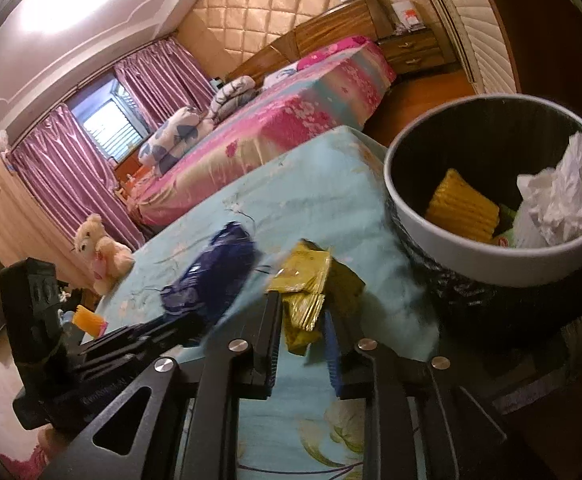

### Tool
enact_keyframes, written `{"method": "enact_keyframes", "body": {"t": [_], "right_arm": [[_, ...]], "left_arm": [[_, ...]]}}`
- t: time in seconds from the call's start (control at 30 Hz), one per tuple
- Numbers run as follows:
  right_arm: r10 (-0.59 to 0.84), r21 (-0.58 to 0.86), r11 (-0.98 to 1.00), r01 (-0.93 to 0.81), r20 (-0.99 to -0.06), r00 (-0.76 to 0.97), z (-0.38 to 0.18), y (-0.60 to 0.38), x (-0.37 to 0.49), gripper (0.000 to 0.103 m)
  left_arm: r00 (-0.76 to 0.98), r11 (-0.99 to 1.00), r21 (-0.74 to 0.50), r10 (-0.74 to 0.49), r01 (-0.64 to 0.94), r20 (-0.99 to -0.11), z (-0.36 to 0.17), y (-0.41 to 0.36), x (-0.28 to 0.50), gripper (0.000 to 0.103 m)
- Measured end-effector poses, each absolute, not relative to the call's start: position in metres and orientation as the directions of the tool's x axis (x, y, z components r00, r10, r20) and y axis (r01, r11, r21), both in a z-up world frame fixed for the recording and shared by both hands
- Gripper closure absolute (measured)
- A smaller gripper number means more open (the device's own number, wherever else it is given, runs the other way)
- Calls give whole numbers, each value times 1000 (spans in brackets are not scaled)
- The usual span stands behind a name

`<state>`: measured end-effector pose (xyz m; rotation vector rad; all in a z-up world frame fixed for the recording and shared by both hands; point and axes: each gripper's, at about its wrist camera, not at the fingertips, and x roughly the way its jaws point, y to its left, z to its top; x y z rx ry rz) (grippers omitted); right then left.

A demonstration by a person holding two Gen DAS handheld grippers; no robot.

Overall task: Collect trash
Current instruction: 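Carry the blue bag with left tool while right tool carries the yellow packet toward the bin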

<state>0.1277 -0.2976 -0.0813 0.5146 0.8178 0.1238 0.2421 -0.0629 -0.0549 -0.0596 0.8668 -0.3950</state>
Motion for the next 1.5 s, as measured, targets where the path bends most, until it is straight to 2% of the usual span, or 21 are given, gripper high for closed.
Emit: {"method": "enact_keyframes", "body": {"t": [0.03, 0.07, 0.2, 0.23, 0.27, 0.3, 0.47, 0.6, 0.63, 0.67, 0.77, 0.8, 0.83, 1.07, 1.5], "right_arm": [[295, 490, 866, 102, -665, 686, -83, -299, 128, 40], [293, 492, 864, 106, -662, 690, -84, -300, 127, 34], [268, 464, 879, 109, -671, 692, -83, -300, 127, 34], [257, 452, 885, 111, -674, 692, -83, -299, 126, 34], [249, 443, 890, 112, -677, 693, -83, -298, 125, 34], [240, 433, 894, 114, -679, 693, -83, -297, 124, 34], [216, 403, 906, 125, -697, 683, -85, -298, 127, 34], [216, 398, 907, 135, -717, 663, -90, -297, 133, 43], [215, 394, 909, 134, -720, 660, -91, -296, 135, 52], [211, 389, 911, 135, -724, 657, -91, -294, 136, 59], [210, 382, 916, 125, -719, 663, -88, -289, 137, 73], [203, 373, 920, 120, -717, 667, -86, -286, 138, 75], [203, 369, 922, 116, -716, 668, -85, -284, 138, 81], [211, 369, 925, 94, -702, 680, -80, -273, 137, 82], [199, 363, 928, 89, -682, 703, -73, -268, 127, 83]], "left_arm": [[577, 928, -214, -360, 306, -733, -57, -62, 242, 73], [573, 928, -217, -360, 304, -736, -58, -62, 242, 73], [579, 930, -201, -351, 308, -736, -60, -69, 239, 68], [580, 930, -194, -349, 313, -736, -59, -71, 238, 64], [583, 932, -182, -340, 314, -738, -59, -72, 237, 54], [588, 934, -174, -334, 313, -737, -59, -72, 237, 49], [610, 934, -132, -319, 331, -725, -57, -72, 240, 42], [606, 927, -114, -324, 359, -727, -62, -79, 248, 44], [593, 923, -123, -333, 366, -733, -64, -80, 251, 55], [580, 918, -136, -344, 372, -738, -66, -80, 254, 59], [580, 915, -153, -359, 373, -731, -65, -78, 257, 62], [581, 915, -157, -361, 372, -729, -65, -77, 256, 62], [582, 915, -162, -364, 369, -727, -65, -76, 256, 63], [590, 919, -210, -377, 333, -714, -63, -63, 247, 64], [622, 922, -223, -380, 317, -685, -50, -50, 232, 64]]}}
